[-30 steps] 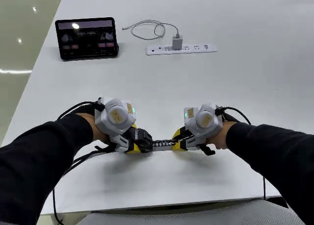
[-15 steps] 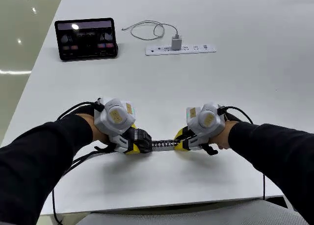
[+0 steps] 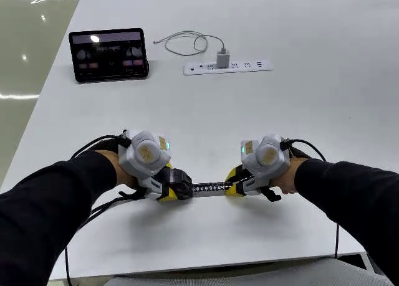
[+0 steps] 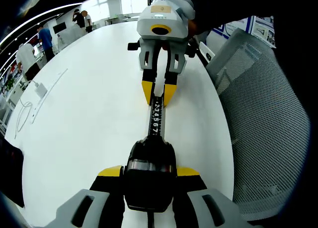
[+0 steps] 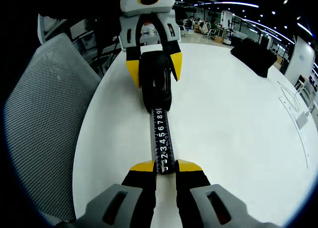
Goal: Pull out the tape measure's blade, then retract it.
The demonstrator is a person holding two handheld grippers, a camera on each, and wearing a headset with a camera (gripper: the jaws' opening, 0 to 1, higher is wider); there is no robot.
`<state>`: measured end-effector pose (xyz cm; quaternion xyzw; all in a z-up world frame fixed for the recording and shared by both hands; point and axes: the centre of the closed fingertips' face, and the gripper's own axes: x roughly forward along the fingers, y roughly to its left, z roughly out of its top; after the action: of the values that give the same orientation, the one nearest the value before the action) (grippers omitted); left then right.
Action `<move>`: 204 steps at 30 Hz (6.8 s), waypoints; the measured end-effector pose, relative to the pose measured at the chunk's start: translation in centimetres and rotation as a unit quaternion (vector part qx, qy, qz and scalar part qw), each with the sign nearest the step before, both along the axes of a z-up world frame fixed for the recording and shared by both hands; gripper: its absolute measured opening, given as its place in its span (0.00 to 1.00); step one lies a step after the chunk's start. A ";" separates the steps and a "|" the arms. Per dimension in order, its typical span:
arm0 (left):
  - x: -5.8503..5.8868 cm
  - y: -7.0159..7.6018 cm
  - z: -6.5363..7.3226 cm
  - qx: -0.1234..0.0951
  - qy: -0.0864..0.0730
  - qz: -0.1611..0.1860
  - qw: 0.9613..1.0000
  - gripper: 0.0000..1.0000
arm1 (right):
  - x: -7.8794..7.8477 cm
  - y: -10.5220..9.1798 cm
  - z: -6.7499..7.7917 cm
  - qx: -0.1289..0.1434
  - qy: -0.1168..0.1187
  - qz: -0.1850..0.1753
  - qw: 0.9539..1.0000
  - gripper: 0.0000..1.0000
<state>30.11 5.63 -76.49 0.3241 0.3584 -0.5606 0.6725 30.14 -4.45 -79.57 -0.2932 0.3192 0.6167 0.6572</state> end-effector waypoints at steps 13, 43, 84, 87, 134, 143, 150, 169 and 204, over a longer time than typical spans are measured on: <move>0.0 0.0 0.0 0.001 0.001 -0.001 1.000 0.33 | -0.1 -1.7 -0.1 -0.005 0.000 -0.006 1.000 0.09; 0.0 0.0 0.0 0.000 0.000 0.002 1.000 0.33 | -0.2 -3.8 0.0 -0.013 -0.007 -0.003 1.000 0.09; -0.1 -0.1 0.0 0.001 -0.003 0.002 1.000 0.33 | 0.2 -7.1 0.0 -0.022 -0.003 -0.015 1.000 0.09; -0.1 -0.1 0.0 0.001 -0.002 0.002 1.000 0.33 | 0.2 -7.3 0.0 -0.022 -0.002 -0.016 1.000 0.09; -0.1 -0.1 0.0 0.000 0.002 0.003 1.000 0.33 | 0.4 -10.0 0.1 -0.028 -0.002 -0.031 0.999 0.09; -0.1 -0.1 -0.1 0.000 0.002 0.003 1.000 0.33 | 0.5 -10.5 0.1 -0.033 -0.002 -0.032 0.999 0.09; -0.1 -0.1 -0.1 -0.003 0.002 0.004 1.000 0.33 | 0.5 -10.9 0.2 -0.036 -0.002 -0.033 0.999 0.09; -0.1 -0.2 0.0 -0.004 0.003 0.006 1.000 0.33 | 0.7 -12.2 0.2 -0.044 0.001 -0.035 0.998 0.09; 0.0 -0.2 -0.1 0.001 0.007 0.009 1.000 0.33 | 0.5 -14.3 0.6 -0.053 0.002 -0.047 0.997 0.10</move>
<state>30.11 5.39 -76.58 0.3175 0.3660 -0.5567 0.6747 30.66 -18.75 -79.00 -0.3107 0.3663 0.5679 0.6684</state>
